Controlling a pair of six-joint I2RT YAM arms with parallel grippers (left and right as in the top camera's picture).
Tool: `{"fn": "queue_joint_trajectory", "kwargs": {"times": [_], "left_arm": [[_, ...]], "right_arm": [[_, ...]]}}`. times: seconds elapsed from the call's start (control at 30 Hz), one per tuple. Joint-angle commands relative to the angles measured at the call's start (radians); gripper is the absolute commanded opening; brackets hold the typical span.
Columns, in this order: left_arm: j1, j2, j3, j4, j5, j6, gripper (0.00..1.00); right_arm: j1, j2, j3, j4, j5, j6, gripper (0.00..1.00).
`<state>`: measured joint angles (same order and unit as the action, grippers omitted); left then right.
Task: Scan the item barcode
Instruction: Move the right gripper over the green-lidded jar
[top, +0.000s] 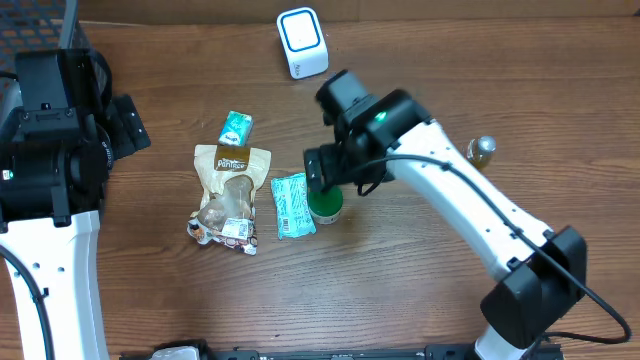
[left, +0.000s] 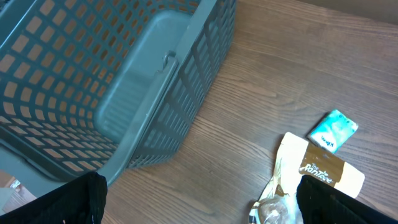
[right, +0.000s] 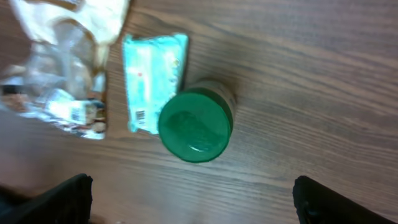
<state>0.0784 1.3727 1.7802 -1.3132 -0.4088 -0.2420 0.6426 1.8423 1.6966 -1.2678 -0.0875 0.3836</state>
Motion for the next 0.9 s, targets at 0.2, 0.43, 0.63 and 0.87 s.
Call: {"fn": "queue_joint_trajectory", "kwargs": {"times": [0.2,0.43,0.63,0.87], "left_arm": [[0.000,0.002,0.020,0.002,-0.012,0.010,0.99],[0.000,0.002,0.020,0.002,-0.011,0.010,1.00],[0.000,0.002,0.020,0.002,-0.011,0.010,1.00],[0.000,0.002,0.020,0.002,-0.011,0.010,1.00]], "right_arm": [[0.005,0.000,-0.101,0.180,0.094,0.065,1.00],[0.005,0.000,-0.101,0.201,0.095,0.064,1.00],[0.004,0.000,-0.101,0.232,0.086,0.062,1.00],[0.004,0.000,-0.101,0.227,0.083,0.062,1.00]]}}
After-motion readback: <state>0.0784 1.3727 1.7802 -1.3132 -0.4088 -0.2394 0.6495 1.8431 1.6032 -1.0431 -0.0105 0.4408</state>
